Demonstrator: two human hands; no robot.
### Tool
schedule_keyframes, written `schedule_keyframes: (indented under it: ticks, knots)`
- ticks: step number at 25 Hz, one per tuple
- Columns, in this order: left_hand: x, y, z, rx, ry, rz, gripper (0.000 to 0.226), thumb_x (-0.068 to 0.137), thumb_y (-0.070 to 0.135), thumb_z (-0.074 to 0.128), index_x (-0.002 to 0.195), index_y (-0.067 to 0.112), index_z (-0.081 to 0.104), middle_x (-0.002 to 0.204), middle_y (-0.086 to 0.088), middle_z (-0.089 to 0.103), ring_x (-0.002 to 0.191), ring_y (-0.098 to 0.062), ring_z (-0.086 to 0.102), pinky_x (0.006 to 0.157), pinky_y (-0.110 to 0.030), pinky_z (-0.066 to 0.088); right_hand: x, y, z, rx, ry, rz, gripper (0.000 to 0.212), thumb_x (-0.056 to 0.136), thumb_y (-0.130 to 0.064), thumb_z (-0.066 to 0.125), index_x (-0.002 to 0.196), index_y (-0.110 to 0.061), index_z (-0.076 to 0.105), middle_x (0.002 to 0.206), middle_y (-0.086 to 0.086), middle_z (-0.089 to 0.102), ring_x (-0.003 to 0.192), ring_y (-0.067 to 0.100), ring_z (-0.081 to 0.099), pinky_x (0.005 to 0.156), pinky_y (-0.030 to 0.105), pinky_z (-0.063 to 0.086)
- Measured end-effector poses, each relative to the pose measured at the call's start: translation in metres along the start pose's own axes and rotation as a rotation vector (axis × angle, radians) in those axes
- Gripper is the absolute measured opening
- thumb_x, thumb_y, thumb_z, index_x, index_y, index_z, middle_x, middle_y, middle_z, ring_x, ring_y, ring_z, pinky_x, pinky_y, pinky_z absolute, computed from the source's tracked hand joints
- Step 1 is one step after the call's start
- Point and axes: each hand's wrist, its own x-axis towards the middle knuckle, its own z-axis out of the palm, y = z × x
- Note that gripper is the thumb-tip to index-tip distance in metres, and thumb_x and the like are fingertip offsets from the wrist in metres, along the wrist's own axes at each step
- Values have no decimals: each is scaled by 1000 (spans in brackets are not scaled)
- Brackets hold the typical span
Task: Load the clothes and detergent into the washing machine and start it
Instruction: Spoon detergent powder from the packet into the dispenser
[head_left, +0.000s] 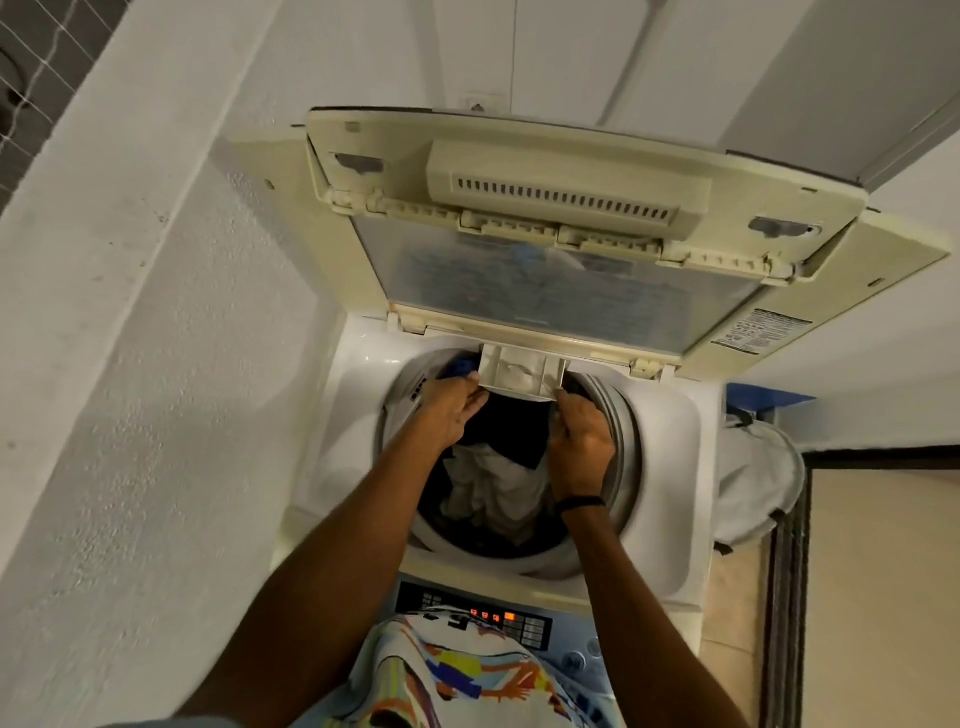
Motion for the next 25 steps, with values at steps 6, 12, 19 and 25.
schedule_keyframes:
  ticks: [6,12,19,25]
  knots:
    - [5,0,-1,-28,15,-17,42,91,-3,64,132,-1,54,127,-16,65,113,-26,65,78,-32,59,-5,-2,2,-33,30,-101,48,72,21,63,114,-1,70,96,16,71,84,33,67,79,36,55]
    - [-3,0,3,-44,13,-3,39,92,-5,61,130,-3,53,126,-16,64,117,-28,63,93,-38,55,-9,-4,5,-23,22,-42,46,74,18,61,115,-2,70,100,15,72,87,31,67,82,35,54]
    - [-19,1,4,-54,7,18,36,94,1,62,129,-3,54,126,-18,64,111,-26,65,81,-32,58,-8,-3,1,28,-9,10,39,82,9,59,116,-7,71,107,12,73,99,25,68,94,33,52]
    - [-63,13,-7,-99,-2,141,6,95,7,62,99,3,63,91,-13,62,83,-18,62,77,-30,60,-2,-39,-20,979,-65,824,25,89,5,54,107,5,70,83,13,71,73,20,67,70,29,59]
